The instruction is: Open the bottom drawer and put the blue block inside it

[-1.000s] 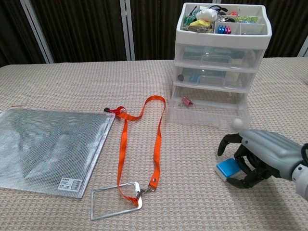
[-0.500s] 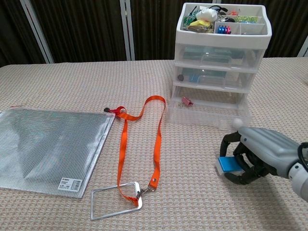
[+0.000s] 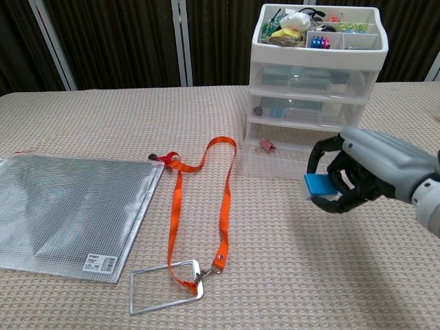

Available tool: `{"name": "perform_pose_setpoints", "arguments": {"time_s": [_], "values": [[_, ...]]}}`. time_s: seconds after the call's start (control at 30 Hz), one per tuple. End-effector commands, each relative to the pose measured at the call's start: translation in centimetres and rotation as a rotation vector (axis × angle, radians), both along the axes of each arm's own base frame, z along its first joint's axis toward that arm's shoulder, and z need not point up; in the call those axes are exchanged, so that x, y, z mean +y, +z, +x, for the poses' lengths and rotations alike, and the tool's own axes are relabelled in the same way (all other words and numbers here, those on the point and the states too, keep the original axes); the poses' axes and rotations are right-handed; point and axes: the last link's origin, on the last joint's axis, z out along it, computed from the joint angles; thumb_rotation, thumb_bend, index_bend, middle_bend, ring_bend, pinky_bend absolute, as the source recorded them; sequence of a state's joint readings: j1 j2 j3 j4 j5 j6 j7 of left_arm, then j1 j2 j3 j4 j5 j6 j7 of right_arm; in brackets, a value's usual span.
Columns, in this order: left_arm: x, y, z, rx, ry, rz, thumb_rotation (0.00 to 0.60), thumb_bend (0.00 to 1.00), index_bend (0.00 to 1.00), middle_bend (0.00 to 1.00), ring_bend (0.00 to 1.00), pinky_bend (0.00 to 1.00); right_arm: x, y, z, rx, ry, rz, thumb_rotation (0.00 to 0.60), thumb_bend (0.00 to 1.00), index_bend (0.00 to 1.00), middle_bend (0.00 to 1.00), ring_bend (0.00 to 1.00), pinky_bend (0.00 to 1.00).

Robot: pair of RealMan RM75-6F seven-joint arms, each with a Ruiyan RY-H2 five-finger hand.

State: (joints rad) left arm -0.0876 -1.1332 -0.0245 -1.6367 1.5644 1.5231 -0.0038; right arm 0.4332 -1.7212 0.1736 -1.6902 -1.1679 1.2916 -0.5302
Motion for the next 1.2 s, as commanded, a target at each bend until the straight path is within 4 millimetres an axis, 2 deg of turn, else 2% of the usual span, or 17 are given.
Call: {"name": "perform_pose_setpoints", "arguments": {"time_s": [0.03, 0.2, 0.4, 0.53, 0.63, 0.9, 1.0, 1.2], "values": [[0.0, 0.0, 0.0, -0.004, 0.001, -0.004, 0.6, 0.12, 0.07, 0.0, 0.0, 0.0, -2.1, 1.3, 0.7, 0.004, -0.002, -0.047, 0.6, 0.27, 0.67, 0.8, 0.84, 0.79], [0.0, 0.0, 0.1, -0.007, -0.006, -0.007, 0.6, 0.12, 0.07, 0.0, 0.0, 0.0, -5.1, 2.0, 0.5, 0.01, -0.049, -0.099, 0.6, 0.27, 0.67, 0.8, 0.84, 0.79], [0.0, 0.0, 0.0, -0.003, -0.007, -0.009, 0.6, 0.12, 0.08, 0.0, 0.0, 0.0, -7.4, 1.8, -0.3, -0.002, -0.097, -0.138, 0.6, 0.27, 0.67, 0.8, 0.84, 0.79], [0.1, -0.1, 0.0, -0.007, -0.004, -0.015, 0.6, 0.12, 0.08, 0.0, 0.0, 0.0, -8.5, 1.3, -1.1, 0.014, -0.117, -0.152, 0.6, 0.27, 0.54, 0.78, 0.8, 0.76], [0.1, -0.1, 0.0, -0.008, -0.001, -0.018, 0.6, 0.12, 0.08, 0.0, 0.0, 0.0, -8.7, 0.8, -1.5, 0.015, -0.134, -0.14, 0.6, 0.22, 0.43, 0.75, 0.78, 0.73], [0.2, -0.1, 0.1, -0.01, 0.002, -0.024, 0.6, 0.12, 0.08, 0.0, 0.0, 0.0, -8.8, 0.4, -1.9, 0.038, -0.136, -0.146, 0.6, 0.11, 0.25, 0.69, 0.73, 0.69], [0.2, -0.1, 0.1, -0.011, 0.003, -0.022, 0.6, 0.12, 0.08, 0.0, 0.0, 0.0, -8.8, 0.6, -1.9, 0.036, -0.136, -0.155, 0.6, 0.1, 0.24, 0.65, 0.69, 0.67], [0.1, -0.1, 0.1, -0.014, 0.001, -0.021, 0.6, 0.12, 0.08, 0.0, 0.0, 0.0, -7.5, 1.3, -1.5, 0.004, -0.082, -0.161, 0.6, 0.12, 0.27, 0.51, 0.52, 0.57]]}}
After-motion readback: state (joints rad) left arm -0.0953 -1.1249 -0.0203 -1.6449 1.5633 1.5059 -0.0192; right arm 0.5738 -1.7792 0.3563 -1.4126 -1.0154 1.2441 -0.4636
